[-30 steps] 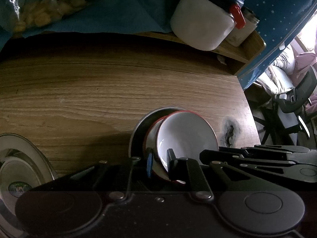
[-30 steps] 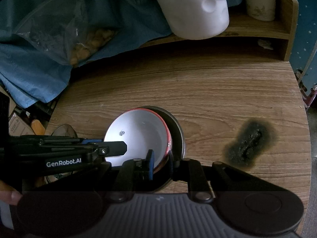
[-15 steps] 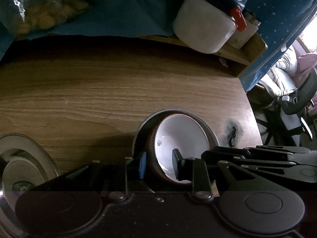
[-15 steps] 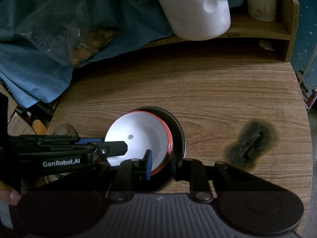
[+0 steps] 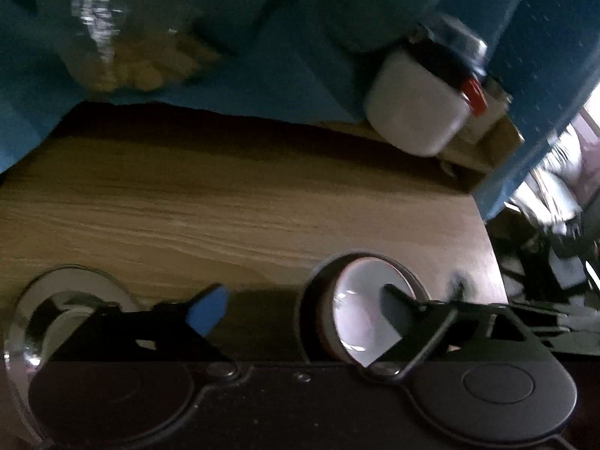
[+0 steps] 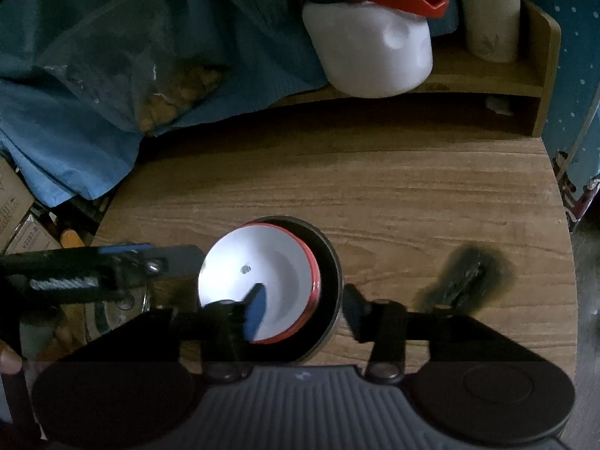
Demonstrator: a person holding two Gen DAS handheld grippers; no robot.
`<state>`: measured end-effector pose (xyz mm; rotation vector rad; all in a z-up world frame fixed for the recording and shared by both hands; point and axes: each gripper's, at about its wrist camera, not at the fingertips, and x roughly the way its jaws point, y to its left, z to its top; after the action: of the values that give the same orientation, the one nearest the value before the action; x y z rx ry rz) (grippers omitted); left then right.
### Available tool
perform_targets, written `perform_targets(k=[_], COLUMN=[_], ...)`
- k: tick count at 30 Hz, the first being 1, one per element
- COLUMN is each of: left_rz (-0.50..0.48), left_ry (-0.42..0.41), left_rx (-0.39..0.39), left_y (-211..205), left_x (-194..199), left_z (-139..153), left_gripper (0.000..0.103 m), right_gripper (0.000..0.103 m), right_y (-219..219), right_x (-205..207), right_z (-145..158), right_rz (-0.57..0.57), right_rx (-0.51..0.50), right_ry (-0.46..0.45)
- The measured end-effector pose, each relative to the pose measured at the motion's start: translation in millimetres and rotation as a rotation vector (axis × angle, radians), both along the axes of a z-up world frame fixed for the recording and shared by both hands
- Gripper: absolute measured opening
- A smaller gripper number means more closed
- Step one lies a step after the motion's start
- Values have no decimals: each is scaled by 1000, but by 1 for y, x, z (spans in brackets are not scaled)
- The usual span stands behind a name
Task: Organize plates and bowls
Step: 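Open both tools and release the white bowl inside the stack, then grasp the rim of the nested bowl stack with both tools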
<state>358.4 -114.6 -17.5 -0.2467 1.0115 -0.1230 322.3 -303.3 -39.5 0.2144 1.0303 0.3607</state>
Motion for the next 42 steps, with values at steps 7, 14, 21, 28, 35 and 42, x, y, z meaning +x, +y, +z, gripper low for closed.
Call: perform_targets(k=[7, 14, 21, 28, 35, 42], left_rz=[97, 130, 134, 94, 69, 38], left_ry=[6, 33, 93, 109, 114, 122], left_rx=[77, 122, 150, 206, 218, 267], left_y=[16, 19, 13, 3, -7, -18], left_x=[-4, -13, -21, -21, -17, -11], left_z=[-6, -15, -27, -32, -36, -40], left_gripper=[102, 102, 102, 102, 102, 102], right_gripper=[86, 102, 103, 103, 103, 103], right_y=[0, -3, -12, -19, -21, -25], right_x=[4, 6, 8, 8, 9, 10], right_z=[3, 5, 3, -5, -10, -16], right_rz=[16, 53, 41, 28, 31, 32], right_rx=[-26, -65, -179, -212, -226, -237], right_ry=[-2, -27, -45, -7, 15, 39])
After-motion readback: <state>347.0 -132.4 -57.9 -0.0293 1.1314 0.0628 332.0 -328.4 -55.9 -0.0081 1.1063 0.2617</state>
